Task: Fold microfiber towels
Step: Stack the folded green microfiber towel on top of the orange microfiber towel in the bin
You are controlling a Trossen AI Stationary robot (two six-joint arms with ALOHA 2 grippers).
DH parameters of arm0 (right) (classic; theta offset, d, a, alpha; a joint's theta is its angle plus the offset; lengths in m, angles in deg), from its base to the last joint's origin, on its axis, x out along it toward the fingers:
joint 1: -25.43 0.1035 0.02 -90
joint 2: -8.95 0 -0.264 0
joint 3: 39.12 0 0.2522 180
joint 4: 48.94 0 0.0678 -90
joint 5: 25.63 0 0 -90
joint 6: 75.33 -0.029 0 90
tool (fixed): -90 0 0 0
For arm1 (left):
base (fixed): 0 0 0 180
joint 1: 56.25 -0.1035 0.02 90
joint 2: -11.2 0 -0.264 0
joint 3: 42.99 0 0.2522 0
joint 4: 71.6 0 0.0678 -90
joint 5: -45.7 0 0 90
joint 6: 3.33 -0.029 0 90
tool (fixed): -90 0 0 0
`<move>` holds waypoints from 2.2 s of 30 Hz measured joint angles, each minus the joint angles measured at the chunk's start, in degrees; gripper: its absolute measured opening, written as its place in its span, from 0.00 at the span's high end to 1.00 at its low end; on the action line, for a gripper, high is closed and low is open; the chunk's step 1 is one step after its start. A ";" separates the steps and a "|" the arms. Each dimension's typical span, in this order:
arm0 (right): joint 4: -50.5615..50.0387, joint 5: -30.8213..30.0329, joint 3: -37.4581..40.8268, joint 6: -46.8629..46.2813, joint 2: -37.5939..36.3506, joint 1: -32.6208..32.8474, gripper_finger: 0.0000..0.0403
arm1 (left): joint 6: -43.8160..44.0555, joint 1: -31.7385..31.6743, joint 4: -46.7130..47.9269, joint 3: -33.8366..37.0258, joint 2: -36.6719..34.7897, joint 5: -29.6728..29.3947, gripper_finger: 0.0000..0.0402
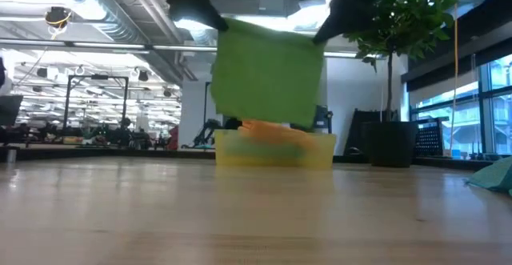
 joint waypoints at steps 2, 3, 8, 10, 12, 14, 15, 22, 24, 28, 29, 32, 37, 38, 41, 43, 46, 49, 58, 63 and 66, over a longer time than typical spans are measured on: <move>3.10 0.34 0.02 4.86 -1.17 -4.07 1.00 | -4.23 -4.48 -3.22 0.00 -0.71 2.67 1.00; 5.09 0.44 0.02 7.50 -1.56 -6.36 1.00 | -6.47 -6.96 -5.30 0.00 -0.73 3.92 1.00; 15.05 7.41 0.00 17.12 -1.99 -18.37 1.00 | -12.48 -19.12 -15.36 0.00 -0.24 10.19 1.00; 17.55 12.59 -0.06 18.28 -1.99 -23.23 1.00 | -12.05 -23.65 -19.33 0.00 0.05 13.29 1.00; 18.80 17.30 -0.11 18.69 -1.97 -27.33 1.00 | -10.96 -27.81 -23.74 -0.02 0.99 17.57 1.00; 19.12 20.81 -0.15 18.96 -1.91 -30.29 1.00 | -10.55 -31.18 -25.79 0.00 2.37 21.93 1.00; 19.12 22.07 -0.13 19.26 -1.77 -31.40 1.00 | -10.30 -32.49 -26.89 0.00 3.22 23.62 1.00; 21.22 27.55 -0.04 19.83 3.53 -36.71 1.00 | -9.35 -38.28 -28.44 0.00 13.02 26.52 1.00; 21.13 27.60 0.02 18.90 5.89 -37.53 1.00 | -8.92 -39.07 -28.54 -0.02 15.77 26.47 1.00; 20.89 27.72 0.04 18.65 10.04 -37.76 1.00 | -7.60 -39.30 -28.25 -0.01 18.94 25.70 1.00; 21.21 27.72 0.04 18.67 10.62 -37.74 1.00 | -7.79 -39.16 -28.11 0.00 19.05 25.54 1.00; 22.86 28.60 0.04 19.58 11.77 -38.01 1.00 | -7.95 -38.78 -28.67 0.00 18.91 24.83 1.00; 25.63 27.90 -1.87 20.07 11.89 -39.82 1.00 | -8.24 -39.41 -32.11 0.00 17.15 23.33 1.00; 25.65 27.85 -2.65 20.13 11.81 -40.14 1.00 | -8.18 -39.67 -32.89 0.00 16.85 23.40 1.00; 25.75 27.00 -4.81 20.29 11.80 -40.70 1.00 | -8.16 -40.42 -36.12 0.00 16.67 23.46 1.00; 25.64 26.53 -6.42 20.39 11.80 -41.13 1.00 | -8.13 -40.78 -37.67 0.00 16.67 23.50 1.00; 24.69 26.67 -7.71 20.31 11.78 -41.33 1.00 | -7.81 -40.99 -37.39 0.00 16.67 24.09 1.00; 22.25 28.71 -7.34 20.35 11.80 -41.31 1.00 | -7.92 -40.71 -34.31 0.00 16.67 24.89 1.00; 10.19 37.07 -4.84 20.31 12.11 -40.58 1.00 | -12.50 -37.87 -21.65 0.00 16.67 28.91 1.00; 6.60 37.73 -4.68 20.14 12.09 -37.56 1.00 | -13.19 -33.76 -18.66 0.00 16.67 29.03 1.00; 4.95 37.86 -4.68 20.10 12.00 -35.66 1.00 | -14.30 -31.03 -17.74 0.00 16.67 28.90 1.00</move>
